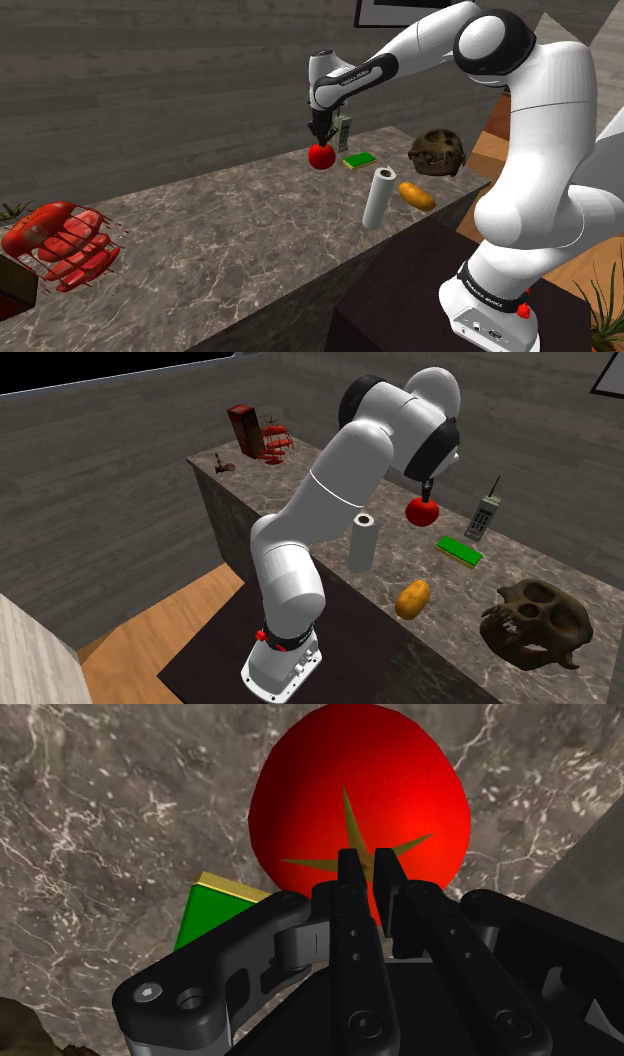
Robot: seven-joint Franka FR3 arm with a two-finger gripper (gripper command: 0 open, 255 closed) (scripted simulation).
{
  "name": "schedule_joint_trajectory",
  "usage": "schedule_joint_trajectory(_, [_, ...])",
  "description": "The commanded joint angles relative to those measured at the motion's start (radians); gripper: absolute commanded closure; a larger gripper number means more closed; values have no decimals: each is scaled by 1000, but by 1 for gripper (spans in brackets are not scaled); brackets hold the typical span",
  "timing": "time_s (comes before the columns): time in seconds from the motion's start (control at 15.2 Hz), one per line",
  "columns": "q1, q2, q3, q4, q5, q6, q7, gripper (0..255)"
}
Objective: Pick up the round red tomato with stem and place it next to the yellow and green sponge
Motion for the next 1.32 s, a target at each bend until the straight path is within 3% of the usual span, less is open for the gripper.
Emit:
schedule_joint_trajectory(0.0, [0,0,0,1,0,0,0,255])
schedule_joint_trajectory(0.07, [0,0,0,1,0,0,0,255])
schedule_joint_trajectory(0.13, [0,0,0,1,0,0,0,0])
schedule_joint_trajectory(0.46, [0,0,0,0,0,0,0,0])
schedule_joint_trajectory(0.73, [-9,-65,33,30,48,-86,-28,0])
schedule_joint_trajectory(1.25, [-9,-65,33,30,48,-86,-28,0])
